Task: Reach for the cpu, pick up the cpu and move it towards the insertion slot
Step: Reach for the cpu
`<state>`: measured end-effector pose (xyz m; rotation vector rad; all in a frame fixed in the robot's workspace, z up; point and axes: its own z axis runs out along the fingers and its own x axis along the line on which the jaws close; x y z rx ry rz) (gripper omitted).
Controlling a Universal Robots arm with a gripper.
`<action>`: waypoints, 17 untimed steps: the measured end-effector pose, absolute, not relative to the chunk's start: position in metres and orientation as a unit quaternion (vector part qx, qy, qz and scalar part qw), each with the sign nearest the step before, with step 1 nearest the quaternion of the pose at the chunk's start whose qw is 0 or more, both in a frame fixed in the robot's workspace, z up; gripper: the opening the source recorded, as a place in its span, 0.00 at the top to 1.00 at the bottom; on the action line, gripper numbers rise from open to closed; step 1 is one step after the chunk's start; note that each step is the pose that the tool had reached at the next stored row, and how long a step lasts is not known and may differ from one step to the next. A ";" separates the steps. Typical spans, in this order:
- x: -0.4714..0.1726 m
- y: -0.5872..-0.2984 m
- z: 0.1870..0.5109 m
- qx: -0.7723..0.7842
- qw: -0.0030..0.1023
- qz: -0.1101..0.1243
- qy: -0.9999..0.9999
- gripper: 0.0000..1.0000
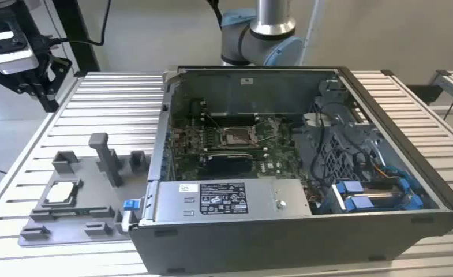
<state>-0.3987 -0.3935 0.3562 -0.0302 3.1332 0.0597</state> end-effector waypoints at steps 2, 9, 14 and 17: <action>-0.399 -0.393 0.356 -0.010 0.004 0.019 1.000 1.00; -0.399 -0.393 0.356 -0.010 0.005 0.019 1.000 1.00; -0.399 -0.394 0.356 -0.010 0.005 0.019 1.000 1.00; -0.401 -0.401 0.356 -0.010 0.005 0.019 1.000 1.00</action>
